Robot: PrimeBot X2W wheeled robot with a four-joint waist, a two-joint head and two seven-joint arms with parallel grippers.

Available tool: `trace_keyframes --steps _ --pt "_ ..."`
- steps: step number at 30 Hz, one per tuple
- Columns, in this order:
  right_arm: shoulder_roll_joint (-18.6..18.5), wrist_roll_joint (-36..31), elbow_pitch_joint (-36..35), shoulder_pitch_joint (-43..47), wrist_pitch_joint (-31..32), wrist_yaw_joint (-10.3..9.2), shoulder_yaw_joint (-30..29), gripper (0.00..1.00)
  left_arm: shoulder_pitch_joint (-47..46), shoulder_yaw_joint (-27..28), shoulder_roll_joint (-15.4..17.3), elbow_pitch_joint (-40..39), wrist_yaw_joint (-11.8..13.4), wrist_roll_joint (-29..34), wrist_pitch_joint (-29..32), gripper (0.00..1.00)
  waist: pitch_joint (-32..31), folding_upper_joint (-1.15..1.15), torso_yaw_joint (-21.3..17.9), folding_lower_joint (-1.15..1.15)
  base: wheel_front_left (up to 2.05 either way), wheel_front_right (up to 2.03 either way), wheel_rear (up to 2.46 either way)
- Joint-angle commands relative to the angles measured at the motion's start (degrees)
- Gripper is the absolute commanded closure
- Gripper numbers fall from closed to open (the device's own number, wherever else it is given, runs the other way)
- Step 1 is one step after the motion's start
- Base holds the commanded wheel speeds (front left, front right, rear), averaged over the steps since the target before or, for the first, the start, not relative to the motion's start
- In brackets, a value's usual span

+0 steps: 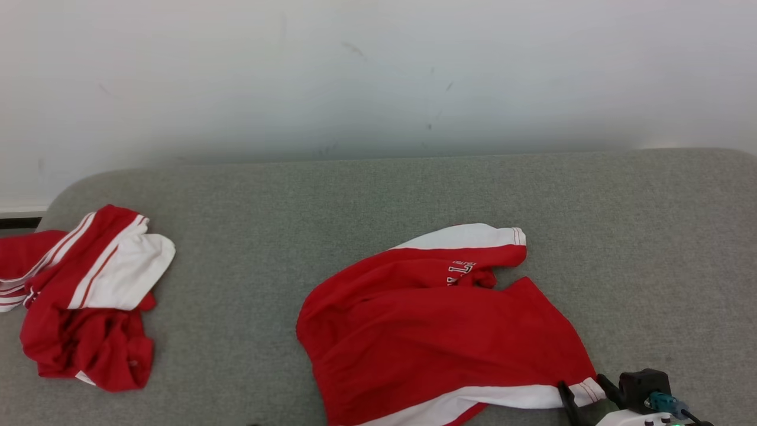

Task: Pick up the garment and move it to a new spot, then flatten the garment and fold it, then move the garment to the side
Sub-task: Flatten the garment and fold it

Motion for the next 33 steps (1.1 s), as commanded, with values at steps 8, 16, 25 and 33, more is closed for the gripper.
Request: trace_keyframes --steps 8,16,25,33 --pt "0.2 0.0 1.2 -1.6 -0.1 -0.15 1.2 0.00 -2.7 -0.9 0.6 2.3 -0.2 -1.3 -0.3 0.00 1.2 0.00 -1.0 0.00 0.00 0.00 0.00" --pt "0.9 2.9 3.6 -3.1 1.8 -0.14 3.1 1.00 -4.6 -3.4 1.3 2.9 -0.2 -2.9 -0.7 1.00 1.8 0.00 -1.4 0.00 0.00 0.00 0.00" --pt "1.2 16.6 -2.9 -3.6 0.1 -0.14 2.3 1.00 -4.3 -4.3 3.2 -5.4 -0.2 -9.0 0.5 1.00 -0.7 0.00 -1.5 0.00 0.00 0.00 0.00" --pt "-1.1 29.6 -22.7 0.6 3.8 -0.14 -0.1 1.00 -6.1 -2.1 6.3 -22.1 -0.2 -15.6 5.0 1.00 -3.4 0.00 -2.4 0.00 0.00 0.00 0.00"
